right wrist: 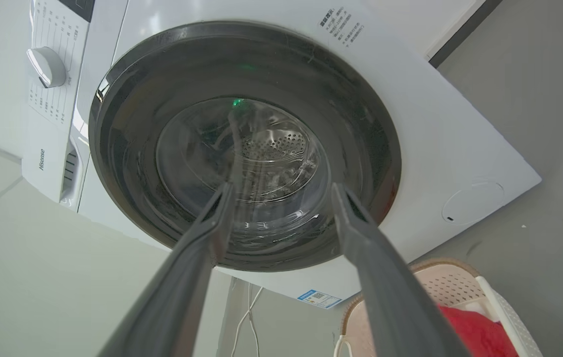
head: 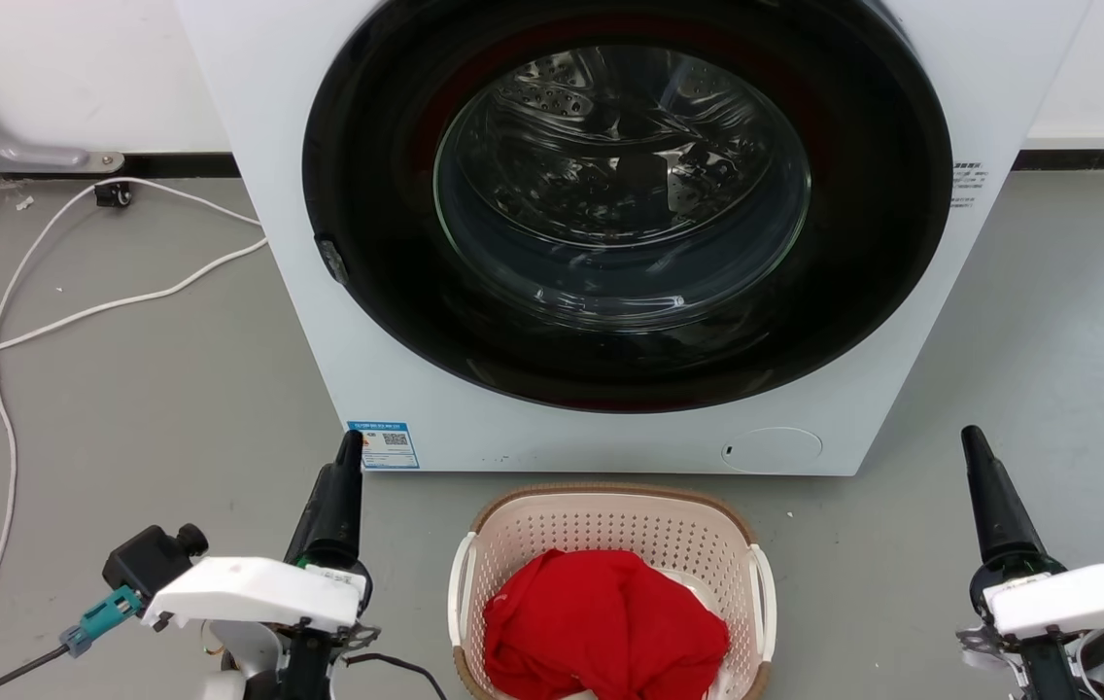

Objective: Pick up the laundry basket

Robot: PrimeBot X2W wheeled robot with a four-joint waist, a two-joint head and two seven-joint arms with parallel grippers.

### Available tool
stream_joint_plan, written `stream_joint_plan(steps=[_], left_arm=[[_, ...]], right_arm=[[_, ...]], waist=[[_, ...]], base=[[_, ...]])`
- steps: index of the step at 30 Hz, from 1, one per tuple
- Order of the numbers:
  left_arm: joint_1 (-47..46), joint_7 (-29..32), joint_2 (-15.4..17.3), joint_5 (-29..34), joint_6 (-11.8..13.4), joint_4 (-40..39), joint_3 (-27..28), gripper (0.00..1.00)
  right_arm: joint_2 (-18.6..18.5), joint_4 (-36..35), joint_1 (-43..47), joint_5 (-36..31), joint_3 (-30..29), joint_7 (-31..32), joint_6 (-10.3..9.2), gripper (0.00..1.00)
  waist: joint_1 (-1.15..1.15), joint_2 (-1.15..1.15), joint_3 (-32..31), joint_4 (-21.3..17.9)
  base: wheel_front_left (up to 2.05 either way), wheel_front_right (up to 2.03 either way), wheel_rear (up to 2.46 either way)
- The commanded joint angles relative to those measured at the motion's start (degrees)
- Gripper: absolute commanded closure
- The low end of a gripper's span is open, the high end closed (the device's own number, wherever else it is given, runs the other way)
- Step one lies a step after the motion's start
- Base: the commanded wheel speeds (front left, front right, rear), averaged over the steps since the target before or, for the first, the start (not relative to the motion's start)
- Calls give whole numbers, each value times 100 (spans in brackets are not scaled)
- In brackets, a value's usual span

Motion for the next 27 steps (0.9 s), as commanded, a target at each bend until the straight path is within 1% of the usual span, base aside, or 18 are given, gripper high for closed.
stream_joint_plan(steps=[1, 6, 13, 23, 24, 25, 27], left_arm=[[-169, -79, 20, 311, 35, -96, -73, 0], [-189, -181, 20, 881, 84, -54, -186, 0], [-232, -315, 19, 1555, 114, 35, -338, 0], [-295, -490, 19, 2379, 177, 145, -534, 0], [-295, -490, 19, 2379, 177, 145, -534, 0], [-307, -523, 19, 2545, 188, 161, -565, 0], [-312, -541, 19, 2621, 194, 166, -577, 0]], right_arm=[[-8, -166, -33, -333, -6, -16, 6, 0], [-7, -300, 19, -924, 8, 25, 7, 0], [-6, -407, 72, -1585, 15, 27, 8, 0], [-5, -548, 141, -2588, 88, 26, 9, 0], [-5, -548, 141, -2588, 88, 26, 9, 0], [-5, -573, 165, -2783, 101, 20, 9, 0], [-5, -584, 179, -2879, 106, 18, 9, 0]], waist=[[0, 0, -2, 4], [0, 0, -2, 10], [0, 0, 2, 16], [0, 0, 0, 27], [0, 0, 0, 27], [0, 0, -2, 30], [0, 0, -3, 31]], base=[[0, 0, 0], [0, 0, 0], [0, 0, 0], [0, 0, 0], [0, 0, 0], [0, 0, 0], [0, 0, 0]])
